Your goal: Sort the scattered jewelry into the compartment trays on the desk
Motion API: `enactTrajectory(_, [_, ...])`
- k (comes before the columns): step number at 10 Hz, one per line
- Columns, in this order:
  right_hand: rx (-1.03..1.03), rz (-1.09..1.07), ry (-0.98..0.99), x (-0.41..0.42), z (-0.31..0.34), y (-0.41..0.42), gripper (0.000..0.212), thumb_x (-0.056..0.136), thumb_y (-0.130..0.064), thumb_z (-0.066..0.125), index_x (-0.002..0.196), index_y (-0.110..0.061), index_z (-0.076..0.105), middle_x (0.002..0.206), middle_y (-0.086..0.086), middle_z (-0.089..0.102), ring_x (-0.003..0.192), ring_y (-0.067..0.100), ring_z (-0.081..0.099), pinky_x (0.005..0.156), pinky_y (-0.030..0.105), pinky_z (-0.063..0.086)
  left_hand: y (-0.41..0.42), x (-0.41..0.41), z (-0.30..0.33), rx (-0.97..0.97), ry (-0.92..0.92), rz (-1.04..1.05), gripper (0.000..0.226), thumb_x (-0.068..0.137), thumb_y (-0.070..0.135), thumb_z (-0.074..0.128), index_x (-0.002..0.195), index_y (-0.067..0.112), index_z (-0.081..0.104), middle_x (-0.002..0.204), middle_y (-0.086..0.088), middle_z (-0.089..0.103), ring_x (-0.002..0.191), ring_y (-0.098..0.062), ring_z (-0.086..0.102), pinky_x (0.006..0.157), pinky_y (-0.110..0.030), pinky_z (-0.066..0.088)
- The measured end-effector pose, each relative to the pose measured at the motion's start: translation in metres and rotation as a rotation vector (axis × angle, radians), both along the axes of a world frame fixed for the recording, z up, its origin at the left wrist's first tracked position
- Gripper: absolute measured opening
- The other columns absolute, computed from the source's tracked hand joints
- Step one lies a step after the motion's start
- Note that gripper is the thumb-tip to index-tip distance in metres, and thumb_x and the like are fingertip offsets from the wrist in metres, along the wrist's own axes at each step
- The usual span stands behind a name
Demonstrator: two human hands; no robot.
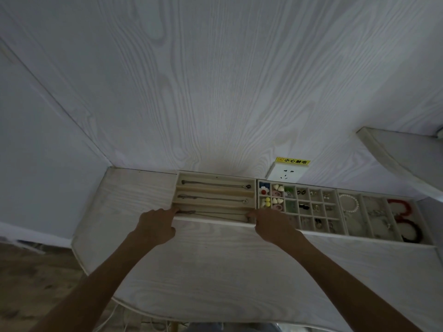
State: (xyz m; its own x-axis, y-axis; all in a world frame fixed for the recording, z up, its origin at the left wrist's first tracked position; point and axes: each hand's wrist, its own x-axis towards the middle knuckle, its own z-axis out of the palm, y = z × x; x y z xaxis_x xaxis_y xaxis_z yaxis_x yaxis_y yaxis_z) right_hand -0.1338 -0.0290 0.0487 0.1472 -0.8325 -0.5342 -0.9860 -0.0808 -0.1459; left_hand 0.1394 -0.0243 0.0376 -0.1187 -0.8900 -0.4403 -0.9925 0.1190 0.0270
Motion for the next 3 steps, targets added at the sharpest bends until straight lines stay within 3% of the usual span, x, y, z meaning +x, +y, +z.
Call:
enactTrajectory(1, [-0.012, -0.002, -0.02, -0.001, 0.005, 0.0, 0.045, 0.088, -0.005, 0.043, 0.127, -0.025, 0.056, 0.122, 0.008, 0.06, 0.103, 0.025, 0.061, 0.085, 0.037, 0.052, 0.0, -0.001, 0.003, -0.01, 0.021, 0.043, 0.051, 0.09, 0.027, 0.048, 0.14, 0.027, 0.035, 0.105, -0.003, 0.063, 0.092, -0.02, 0.062, 0.068, -0.023, 0.039])
enactTrajectory(2, [-0.06, -0.038, -0.12, -0.003, 0.015, 0.006, 0.037, 0.093, -0.01, 0.041, 0.124, -0.025, 0.057, 0.113, 0.004, 0.065, 0.091, 0.019, 0.063, 0.077, 0.03, 0.052, 0.007, 0.002, 0.011, -0.123, 0.157, 0.202, 0.044, 0.091, 0.026, 0.049, 0.134, 0.032, 0.042, 0.095, 0.002, 0.065, 0.083, -0.017, 0.063, 0.066, -0.024, 0.044])
enactTrajectory(3, [-0.077, -0.141, -0.237, -0.015, 0.036, 0.023, 0.033, 0.098, -0.023, 0.041, 0.127, -0.031, 0.054, 0.08, -0.014, 0.058, 0.07, 0.0, 0.054, 0.074, 0.021, 0.045, 0.044, 0.005, 0.028, -0.223, 0.382, 0.5, 0.031, 0.091, 0.027, 0.054, 0.12, 0.037, 0.053, 0.065, 0.008, 0.058, 0.058, -0.009, 0.056, 0.052, -0.021, 0.041])
